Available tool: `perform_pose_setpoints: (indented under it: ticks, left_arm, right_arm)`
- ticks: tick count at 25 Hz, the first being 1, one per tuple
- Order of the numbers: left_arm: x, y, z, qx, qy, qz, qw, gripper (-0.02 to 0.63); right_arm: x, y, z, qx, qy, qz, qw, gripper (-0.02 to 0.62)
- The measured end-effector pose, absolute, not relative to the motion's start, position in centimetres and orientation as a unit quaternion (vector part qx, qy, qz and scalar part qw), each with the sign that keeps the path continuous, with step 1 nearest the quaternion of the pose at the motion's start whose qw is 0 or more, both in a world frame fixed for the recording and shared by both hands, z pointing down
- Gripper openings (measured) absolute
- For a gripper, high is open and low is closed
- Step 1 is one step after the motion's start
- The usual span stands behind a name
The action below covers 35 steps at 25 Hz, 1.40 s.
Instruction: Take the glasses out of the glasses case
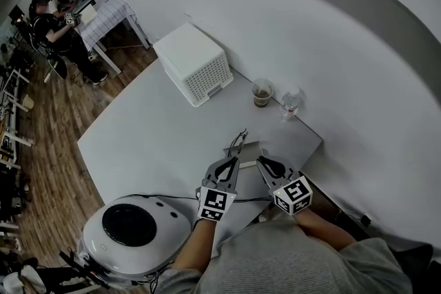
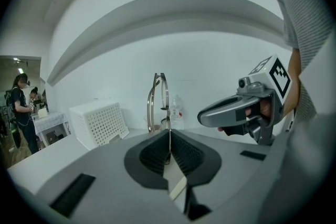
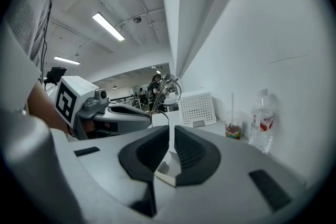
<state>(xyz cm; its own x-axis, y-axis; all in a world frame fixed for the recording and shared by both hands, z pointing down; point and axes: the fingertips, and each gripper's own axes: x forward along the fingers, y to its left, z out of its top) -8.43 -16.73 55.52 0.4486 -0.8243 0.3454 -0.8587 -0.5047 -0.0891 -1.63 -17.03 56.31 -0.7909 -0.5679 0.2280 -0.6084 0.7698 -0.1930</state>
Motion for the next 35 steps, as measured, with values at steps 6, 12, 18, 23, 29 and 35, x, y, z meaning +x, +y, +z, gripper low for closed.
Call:
perform_pose_setpoints:
  ticks: [6,12,18,23,29,35]
  left_arm:
    - [-7.4,-15.3,53.5,0.857,-0.494,0.144,0.037,0.018]
    - [-7.2,-14.5,51.1,0.858,-0.499,0.118,0.022,0.018]
    - [-7.6,-14.0,47.6,0.857,-0.511,0.069,0.003,0.018]
    - [-7.7,-13.3,44.9,0.857,-0.514,0.038,-0.023,0.018]
    - [-7.4,-12.5,43.5,0.861,-0.507,0.031,-0.036,0.018]
    - [-7.6,-12.0,42.6,0.862,-0.505,0.016,-0.048,0.018]
  right_arm:
    - [-1.9,-16.7,53.9,0.309,-0.943,0.112,0.057,0.021]
    - [-2.2,-16.4,50.8,0.305,-0.948,0.082,0.034,0.021]
    - [-1.1,-16.7,48.2,0.318,-0.945,0.076,0.007,0.021]
    - [-0.2,-16.4,44.9,0.320,-0.945,0.068,-0.021,0.021]
    - [-0.4,-16.1,42.8,0.317,-0.946,0.046,-0.038,0.021]
    - [-0.4,-15.8,41.9,0.321,-0.945,0.038,-0.040,0.021]
